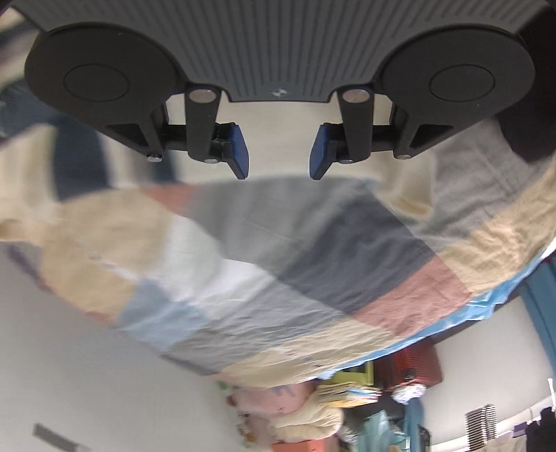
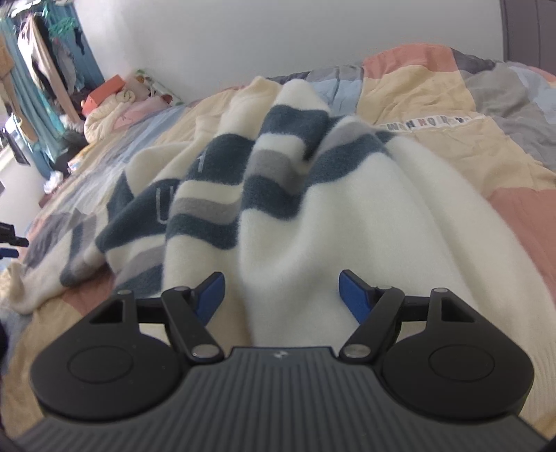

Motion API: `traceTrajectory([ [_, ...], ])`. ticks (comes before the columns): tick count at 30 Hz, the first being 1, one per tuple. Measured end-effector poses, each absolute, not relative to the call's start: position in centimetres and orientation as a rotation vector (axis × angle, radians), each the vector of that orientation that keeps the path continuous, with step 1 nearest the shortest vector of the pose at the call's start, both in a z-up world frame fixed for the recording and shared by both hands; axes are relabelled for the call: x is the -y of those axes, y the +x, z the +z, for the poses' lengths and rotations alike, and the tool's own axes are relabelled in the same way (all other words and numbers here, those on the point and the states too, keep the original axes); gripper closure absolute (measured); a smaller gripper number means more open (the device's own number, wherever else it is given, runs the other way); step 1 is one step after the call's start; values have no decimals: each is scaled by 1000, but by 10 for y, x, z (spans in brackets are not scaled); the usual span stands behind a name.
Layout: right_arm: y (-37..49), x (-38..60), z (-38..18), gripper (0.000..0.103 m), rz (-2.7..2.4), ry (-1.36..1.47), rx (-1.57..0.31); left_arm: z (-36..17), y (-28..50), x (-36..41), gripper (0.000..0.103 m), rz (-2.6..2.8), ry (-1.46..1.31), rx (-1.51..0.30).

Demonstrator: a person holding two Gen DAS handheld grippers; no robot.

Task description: Fold large clothes

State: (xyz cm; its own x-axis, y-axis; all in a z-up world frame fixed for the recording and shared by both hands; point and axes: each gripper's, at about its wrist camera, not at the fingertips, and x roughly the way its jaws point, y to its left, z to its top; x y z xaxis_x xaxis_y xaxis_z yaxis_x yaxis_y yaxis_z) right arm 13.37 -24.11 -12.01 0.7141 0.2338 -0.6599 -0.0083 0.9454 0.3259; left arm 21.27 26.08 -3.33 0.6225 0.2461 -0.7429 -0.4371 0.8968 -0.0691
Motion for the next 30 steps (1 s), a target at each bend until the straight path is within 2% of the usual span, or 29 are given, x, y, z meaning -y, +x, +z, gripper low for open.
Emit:
traceTrajectory([
  [5, 110, 261, -115, 29, 116, 382, -772, -23, 167, -188, 59, 278, -325, -793],
  [14, 88, 279, -118, 29, 122, 458, -812, -59, 105, -66, 59, 75, -445, -858],
  [20, 86, 279, -121, 29, 121, 479, -819, -100, 77, -22, 59, 37, -571, -917],
  [26, 83, 275, -120, 29, 114, 443, -821, -133, 69, -8, 59, 17, -528, -909],
  [30, 79, 262, -117, 29, 105, 349, -838, -137, 69, -2, 59, 14, -465, -895],
])
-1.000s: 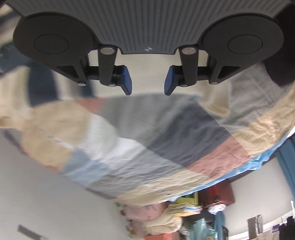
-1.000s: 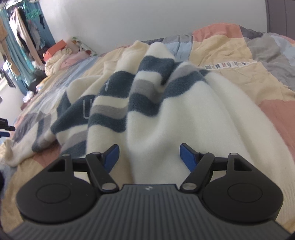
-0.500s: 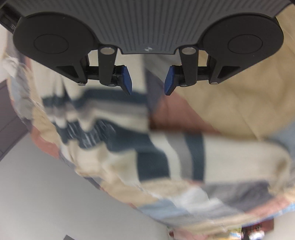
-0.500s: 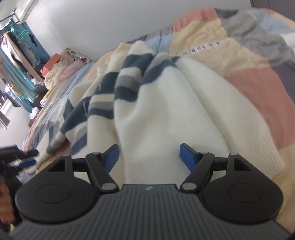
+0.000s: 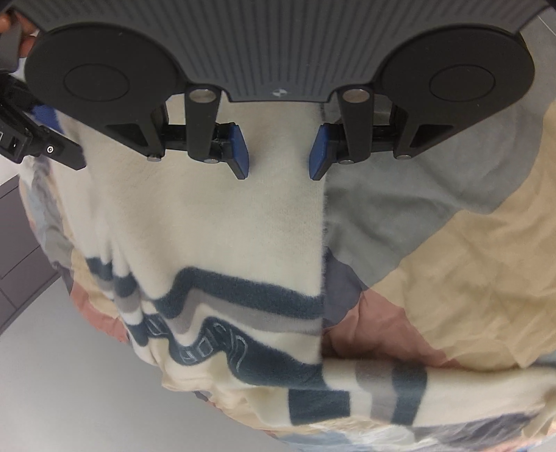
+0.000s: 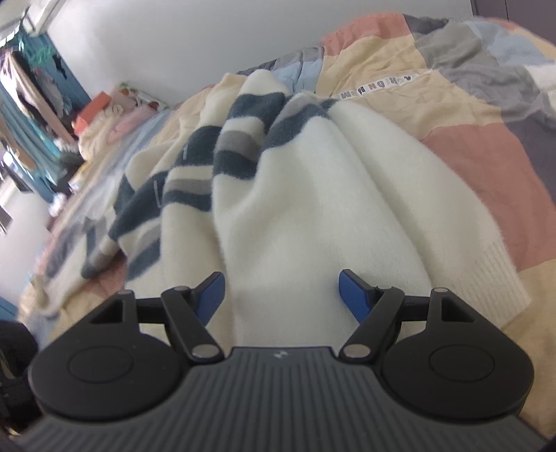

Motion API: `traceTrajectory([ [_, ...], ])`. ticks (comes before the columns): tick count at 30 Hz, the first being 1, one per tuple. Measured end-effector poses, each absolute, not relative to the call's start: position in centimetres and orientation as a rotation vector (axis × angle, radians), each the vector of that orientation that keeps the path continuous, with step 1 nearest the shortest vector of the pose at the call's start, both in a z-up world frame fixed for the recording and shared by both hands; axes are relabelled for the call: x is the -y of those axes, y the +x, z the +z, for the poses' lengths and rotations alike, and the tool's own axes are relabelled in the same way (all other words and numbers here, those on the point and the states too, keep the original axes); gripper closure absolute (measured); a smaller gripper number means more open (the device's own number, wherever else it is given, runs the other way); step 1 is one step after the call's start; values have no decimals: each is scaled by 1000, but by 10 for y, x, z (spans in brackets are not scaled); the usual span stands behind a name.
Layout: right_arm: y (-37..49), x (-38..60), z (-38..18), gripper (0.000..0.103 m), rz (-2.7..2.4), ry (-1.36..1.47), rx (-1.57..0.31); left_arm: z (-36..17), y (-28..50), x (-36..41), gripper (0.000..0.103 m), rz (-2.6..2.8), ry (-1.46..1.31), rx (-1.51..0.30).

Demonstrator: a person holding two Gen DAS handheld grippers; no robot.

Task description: Fold large clothes

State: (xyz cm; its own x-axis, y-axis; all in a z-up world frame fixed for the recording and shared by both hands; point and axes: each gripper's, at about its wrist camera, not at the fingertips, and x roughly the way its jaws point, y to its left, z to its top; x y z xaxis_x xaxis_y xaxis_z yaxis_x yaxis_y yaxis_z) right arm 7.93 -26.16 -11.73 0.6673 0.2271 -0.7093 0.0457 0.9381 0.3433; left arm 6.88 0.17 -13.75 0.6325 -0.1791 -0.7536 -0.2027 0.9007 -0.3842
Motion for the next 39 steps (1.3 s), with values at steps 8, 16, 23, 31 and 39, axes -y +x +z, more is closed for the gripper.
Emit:
traceTrajectory([
  [8, 76, 253, -128, 31, 1, 274, -843, -141, 67, 2, 58, 5, -413, -864],
  [16, 75, 274, -115, 77, -107, 356, -796, -141, 65, -2, 58, -1, -451, -858],
  [23, 105, 317, -69, 88, -114, 385, -746, -139, 59, -8, 58, -3, -490, -840],
  [31, 191, 392, 1, 94, -195, 298, -569, -129, 53, -9, 58, -13, -494, -779],
  [39, 295, 471, 4, 95, -327, 341, -583, -134, 63, -5, 58, 0, -460, -786],
])
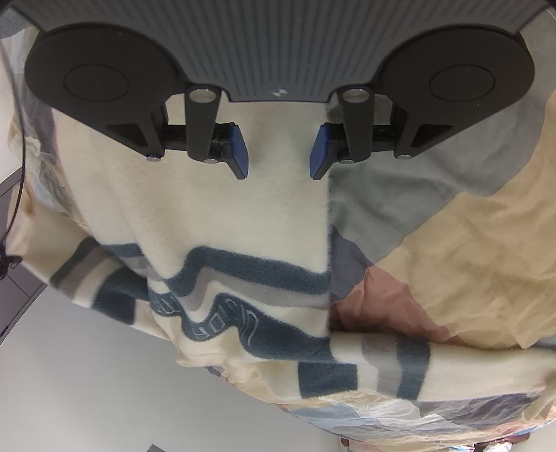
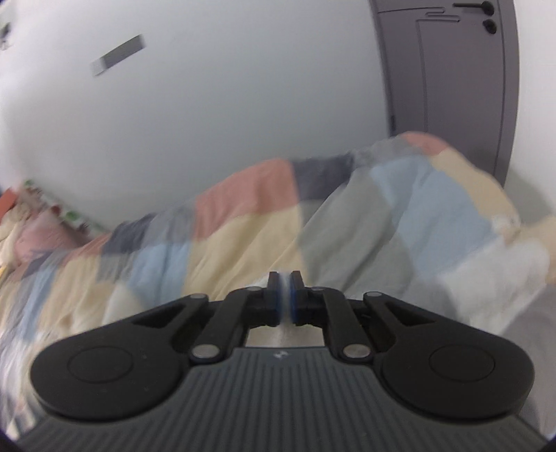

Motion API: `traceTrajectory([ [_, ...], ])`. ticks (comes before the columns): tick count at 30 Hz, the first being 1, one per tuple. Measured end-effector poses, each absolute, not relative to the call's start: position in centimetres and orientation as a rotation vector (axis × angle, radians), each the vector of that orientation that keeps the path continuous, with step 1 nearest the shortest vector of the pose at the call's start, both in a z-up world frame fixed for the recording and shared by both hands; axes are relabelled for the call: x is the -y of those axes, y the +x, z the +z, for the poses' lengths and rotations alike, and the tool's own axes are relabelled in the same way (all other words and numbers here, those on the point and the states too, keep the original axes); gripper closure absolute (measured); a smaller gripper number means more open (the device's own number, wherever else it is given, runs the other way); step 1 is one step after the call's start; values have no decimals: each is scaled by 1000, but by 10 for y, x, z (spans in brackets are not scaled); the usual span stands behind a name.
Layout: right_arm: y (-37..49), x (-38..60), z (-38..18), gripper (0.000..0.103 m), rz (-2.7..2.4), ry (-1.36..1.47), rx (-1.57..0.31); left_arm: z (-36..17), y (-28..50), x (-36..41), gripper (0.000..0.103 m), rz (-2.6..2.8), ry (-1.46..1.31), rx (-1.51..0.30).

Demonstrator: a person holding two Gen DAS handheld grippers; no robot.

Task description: Fold large clothes

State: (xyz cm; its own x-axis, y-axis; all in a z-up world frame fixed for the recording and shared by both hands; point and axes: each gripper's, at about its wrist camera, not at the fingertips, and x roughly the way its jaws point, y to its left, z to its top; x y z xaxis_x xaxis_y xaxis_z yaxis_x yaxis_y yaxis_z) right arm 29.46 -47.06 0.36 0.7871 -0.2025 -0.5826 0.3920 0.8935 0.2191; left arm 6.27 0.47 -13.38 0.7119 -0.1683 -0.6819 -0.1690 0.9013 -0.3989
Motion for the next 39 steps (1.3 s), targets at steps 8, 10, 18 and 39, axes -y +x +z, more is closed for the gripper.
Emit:
traceTrajectory([
  [8, 383, 522, -10, 100, -512, 192, -482, -140, 81, -4, 58, 25, -445, -764],
  [10, 404, 531, -32, 100, -518, 163, -544, -141, 87, -4, 58, 30, -448, -763],
  [18, 430, 553, -146, 100, -475, 284, -700, -147, 103, -5, 58, 47, -440, -765],
  [39, 283, 493, -62, 98, -213, 327, -719, -116, 64, -41, 58, 154, -577, -599],
])
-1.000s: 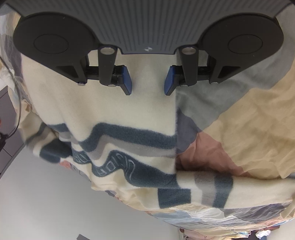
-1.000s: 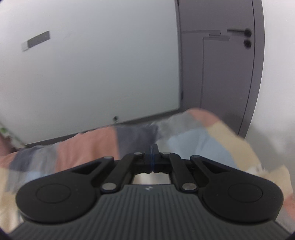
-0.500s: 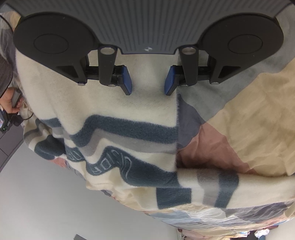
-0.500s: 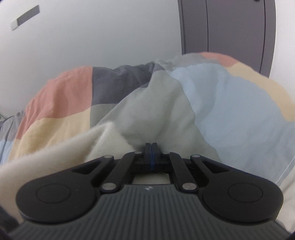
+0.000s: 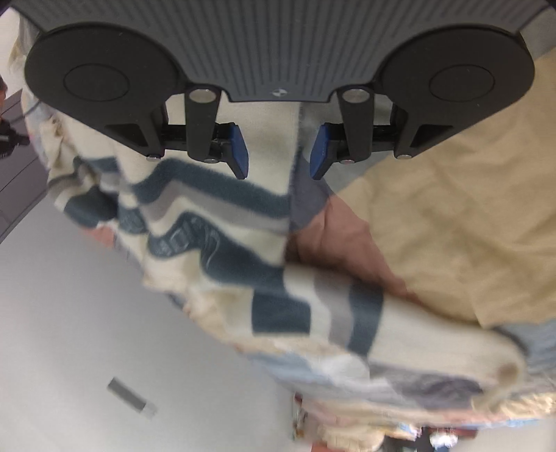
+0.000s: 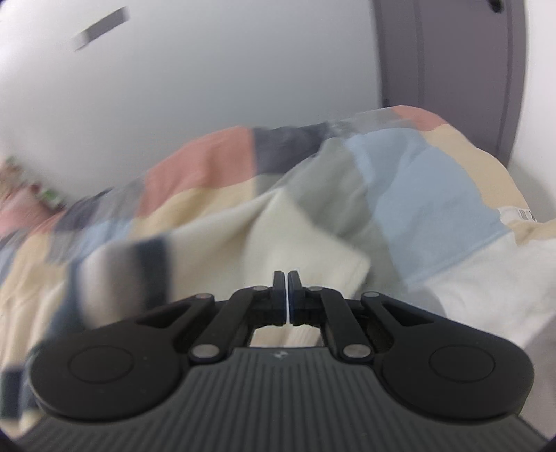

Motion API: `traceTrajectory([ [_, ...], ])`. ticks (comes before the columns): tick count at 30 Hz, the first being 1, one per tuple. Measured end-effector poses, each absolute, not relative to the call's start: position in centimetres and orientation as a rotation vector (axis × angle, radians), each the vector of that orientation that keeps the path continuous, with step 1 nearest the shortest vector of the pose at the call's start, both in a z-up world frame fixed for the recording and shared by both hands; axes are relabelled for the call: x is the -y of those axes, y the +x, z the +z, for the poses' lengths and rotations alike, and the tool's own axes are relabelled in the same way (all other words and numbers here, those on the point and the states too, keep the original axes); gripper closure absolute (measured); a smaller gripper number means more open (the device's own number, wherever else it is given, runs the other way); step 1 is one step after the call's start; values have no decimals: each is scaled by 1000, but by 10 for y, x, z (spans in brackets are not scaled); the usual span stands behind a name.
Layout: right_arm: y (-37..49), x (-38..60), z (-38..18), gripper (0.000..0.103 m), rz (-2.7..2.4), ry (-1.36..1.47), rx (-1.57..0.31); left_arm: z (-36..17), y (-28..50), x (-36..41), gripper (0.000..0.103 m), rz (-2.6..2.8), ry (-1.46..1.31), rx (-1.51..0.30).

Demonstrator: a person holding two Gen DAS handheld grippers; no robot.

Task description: Fold large clothes

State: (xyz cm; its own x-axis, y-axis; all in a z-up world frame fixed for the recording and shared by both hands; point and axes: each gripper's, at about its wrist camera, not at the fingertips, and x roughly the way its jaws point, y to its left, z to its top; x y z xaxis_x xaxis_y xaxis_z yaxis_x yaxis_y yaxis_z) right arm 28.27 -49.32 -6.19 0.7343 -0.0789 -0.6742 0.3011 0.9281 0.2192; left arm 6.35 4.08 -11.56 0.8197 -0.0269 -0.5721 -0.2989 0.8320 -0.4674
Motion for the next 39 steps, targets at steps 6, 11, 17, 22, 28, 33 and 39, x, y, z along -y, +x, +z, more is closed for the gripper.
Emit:
traceTrajectory([
  [6, 204, 464, -50, 81, -73, 417, -840, -98, 30, -43, 58, 102, -647, -591],
  [11, 152, 446, -55, 34, 43, 382, -869, -106, 9, -38, 53, 30, -689, -664],
  [17, 123, 438, -96, 34, 229, 388, -1014, -127, 0, -23, 52, -10, -703, -797],
  [22, 116, 432, -137, 34, 284, 393, -1114, -146, -10, -21, 52, -30, -819, -892],
  [28, 116, 428, -146, 42, 346, 425, -1073, -154, -20, -12, 52, -81, -879, -935],
  [33, 116, 418, -140, 67, 358, 363, -1059, -161, -22, 3, 53, -135, -885, -984],
  [39, 114, 410, -130, 88, 361, 271, -1076, -157, -18, 2, 87, -171, -880, -993],
])
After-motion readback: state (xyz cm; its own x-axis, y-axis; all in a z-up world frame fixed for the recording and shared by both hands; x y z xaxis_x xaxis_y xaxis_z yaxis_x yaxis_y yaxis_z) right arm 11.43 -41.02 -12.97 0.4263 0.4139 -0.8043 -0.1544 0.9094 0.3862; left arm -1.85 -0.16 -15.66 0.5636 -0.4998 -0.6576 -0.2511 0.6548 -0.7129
